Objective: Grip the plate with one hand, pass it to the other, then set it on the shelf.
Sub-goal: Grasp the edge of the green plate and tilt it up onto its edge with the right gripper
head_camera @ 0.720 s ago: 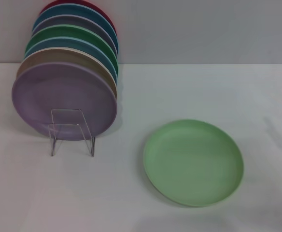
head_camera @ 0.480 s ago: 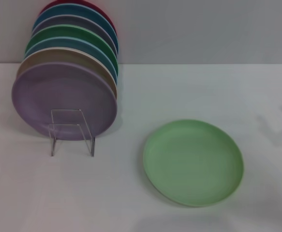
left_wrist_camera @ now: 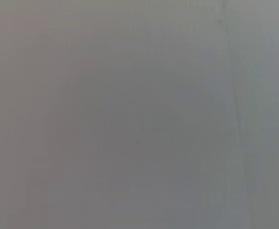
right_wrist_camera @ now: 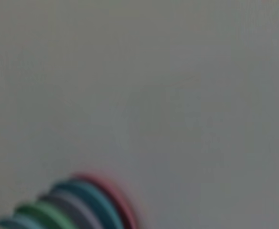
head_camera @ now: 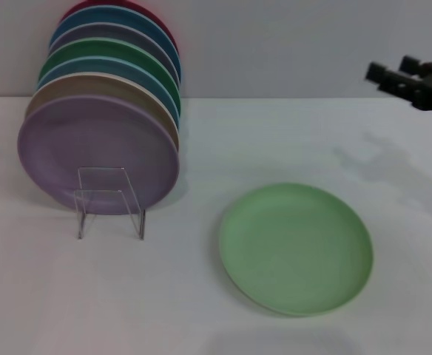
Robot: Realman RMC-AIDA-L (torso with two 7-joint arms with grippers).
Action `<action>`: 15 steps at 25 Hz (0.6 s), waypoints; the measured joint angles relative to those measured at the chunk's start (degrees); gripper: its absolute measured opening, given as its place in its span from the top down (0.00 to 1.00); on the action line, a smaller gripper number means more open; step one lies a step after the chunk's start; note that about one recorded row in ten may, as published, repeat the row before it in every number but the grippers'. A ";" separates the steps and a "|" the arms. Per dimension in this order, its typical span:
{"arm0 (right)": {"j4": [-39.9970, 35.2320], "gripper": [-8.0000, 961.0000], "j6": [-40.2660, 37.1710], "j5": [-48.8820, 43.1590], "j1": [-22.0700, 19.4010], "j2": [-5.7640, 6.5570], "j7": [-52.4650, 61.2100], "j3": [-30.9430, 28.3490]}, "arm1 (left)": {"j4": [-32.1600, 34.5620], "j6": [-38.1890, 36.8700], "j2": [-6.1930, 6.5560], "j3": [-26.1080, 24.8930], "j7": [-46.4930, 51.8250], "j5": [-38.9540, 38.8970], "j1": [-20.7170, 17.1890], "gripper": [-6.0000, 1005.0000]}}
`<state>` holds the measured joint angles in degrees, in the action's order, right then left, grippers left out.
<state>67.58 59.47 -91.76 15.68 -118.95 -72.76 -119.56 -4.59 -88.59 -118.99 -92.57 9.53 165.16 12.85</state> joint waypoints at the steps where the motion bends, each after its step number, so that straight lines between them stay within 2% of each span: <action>1: 2.61 0.13 0.26 -6.95 1.26 0.11 6.87 0.29 | 0.03 0.00 -0.01 0.00 0.00 -0.03 0.01 0.16; 2: 2.61 0.13 0.26 -6.95 1.26 0.11 6.87 0.29 | 0.03 0.00 -0.01 0.00 0.00 -0.03 0.01 0.16; 3: 4.58 0.13 0.94 -13.46 2.37 0.15 12.96 0.62 | 0.02 0.00 0.00 0.00 0.01 -0.04 0.02 0.16; 4: 6.61 0.13 2.24 -20.90 4.10 0.27 20.77 1.25 | -0.07 0.00 0.00 0.01 0.01 -0.02 0.00 0.16; 5: 8.62 0.13 5.85 -33.62 7.41 0.48 31.94 2.30 | -0.18 0.00 -0.01 0.01 0.01 -0.01 -0.02 0.16; 6: 8.62 0.13 5.85 -33.62 7.41 0.48 31.94 2.30 | -0.35 -0.01 -0.02 0.02 0.03 0.05 -0.12 0.16; 8: 9.16 0.13 10.25 -43.55 10.80 0.55 39.04 2.76 | -0.51 -0.12 -0.06 0.02 0.07 0.18 -0.27 0.16; 11: 8.77 0.13 14.93 -52.66 14.04 0.40 43.12 3.11 | -0.48 -0.21 -0.10 0.02 0.13 0.29 -0.30 0.16; 15: 8.06 0.13 16.53 -57.66 15.64 0.40 45.13 6.27 | -0.35 -0.12 -0.10 0.02 0.20 0.33 -0.31 0.16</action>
<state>75.64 75.99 -149.42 31.32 -118.55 -27.63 -113.29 -4.94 -88.71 -119.09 -92.55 9.73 165.49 12.53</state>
